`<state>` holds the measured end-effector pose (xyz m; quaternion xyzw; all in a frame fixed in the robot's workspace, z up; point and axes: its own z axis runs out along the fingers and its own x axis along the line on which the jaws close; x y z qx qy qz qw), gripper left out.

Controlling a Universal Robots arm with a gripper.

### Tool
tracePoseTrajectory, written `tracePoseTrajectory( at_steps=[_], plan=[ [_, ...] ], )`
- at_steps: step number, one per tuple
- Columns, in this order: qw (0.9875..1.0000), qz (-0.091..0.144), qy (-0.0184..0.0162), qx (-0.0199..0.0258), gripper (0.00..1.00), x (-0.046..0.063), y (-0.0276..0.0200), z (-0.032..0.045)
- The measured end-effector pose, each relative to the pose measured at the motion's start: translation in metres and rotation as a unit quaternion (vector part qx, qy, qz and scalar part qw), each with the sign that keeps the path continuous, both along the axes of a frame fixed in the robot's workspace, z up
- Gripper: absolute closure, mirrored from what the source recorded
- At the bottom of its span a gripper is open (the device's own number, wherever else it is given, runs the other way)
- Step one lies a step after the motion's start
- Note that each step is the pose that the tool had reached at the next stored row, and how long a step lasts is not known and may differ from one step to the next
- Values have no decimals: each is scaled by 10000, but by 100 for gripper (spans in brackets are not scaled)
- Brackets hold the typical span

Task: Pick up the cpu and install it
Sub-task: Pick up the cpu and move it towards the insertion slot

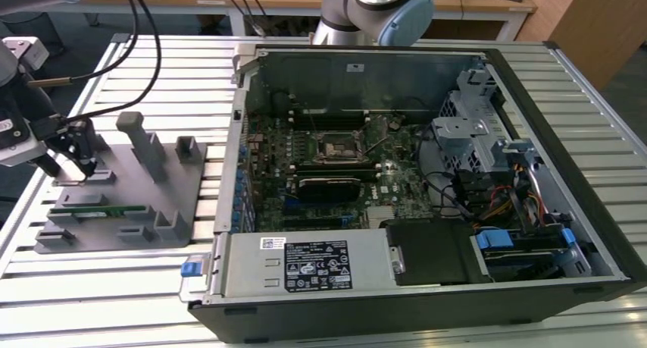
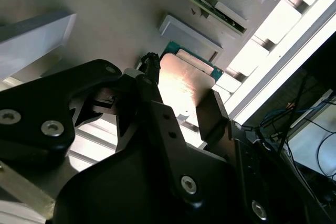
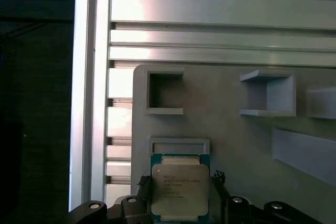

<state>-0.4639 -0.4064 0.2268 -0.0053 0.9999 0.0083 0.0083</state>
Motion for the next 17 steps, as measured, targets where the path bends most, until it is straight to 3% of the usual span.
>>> tracePoseTrajectory(
  at_steps=[17],
  plan=[
    [10000,0,-1,1,47,0,0,223]
  ],
)
